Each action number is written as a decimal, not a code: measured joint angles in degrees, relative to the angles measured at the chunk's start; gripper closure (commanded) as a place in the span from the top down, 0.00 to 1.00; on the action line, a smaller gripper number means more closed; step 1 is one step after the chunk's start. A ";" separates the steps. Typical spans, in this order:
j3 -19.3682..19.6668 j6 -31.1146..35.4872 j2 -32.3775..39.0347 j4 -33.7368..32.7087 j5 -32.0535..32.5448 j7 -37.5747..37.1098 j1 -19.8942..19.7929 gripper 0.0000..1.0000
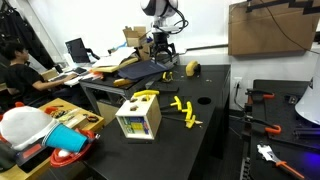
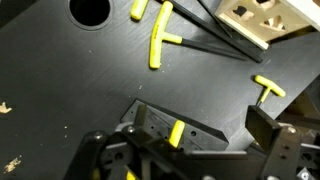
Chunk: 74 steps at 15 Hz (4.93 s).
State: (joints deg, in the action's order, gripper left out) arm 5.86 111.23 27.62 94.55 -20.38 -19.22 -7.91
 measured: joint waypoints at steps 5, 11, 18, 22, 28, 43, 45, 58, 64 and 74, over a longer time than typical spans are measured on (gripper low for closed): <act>2.18 6.25 -0.02 -0.08 -1.62 -8.07 -0.57 1.00; 3.51 11.90 -0.03 2.40 -1.25 -13.13 -0.53 1.00; 4.54 11.12 0.05 5.18 -1.09 -14.13 -1.31 1.00; 4.67 9.17 0.06 5.20 -1.09 -14.13 -2.76 1.00; 4.68 5.68 0.99 5.19 -1.09 -14.12 -3.53 1.00; 4.28 9.84 3.59 4.71 -0.95 -13.72 -2.53 1.00; 4.29 11.10 4.06 4.59 -0.56 -13.72 -2.49 1.00; 4.47 13.00 10.55 -2.03 0.13 -13.75 -2.88 1.00; 4.49 7.68 14.64 -8.23 0.12 -13.83 -4.21 1.00; 4.16 -1.47 20.34 -17.09 -0.14 -13.89 -5.41 0.75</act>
State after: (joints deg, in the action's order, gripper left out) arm 10.02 109.76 47.96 77.46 -20.52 -33.12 -13.31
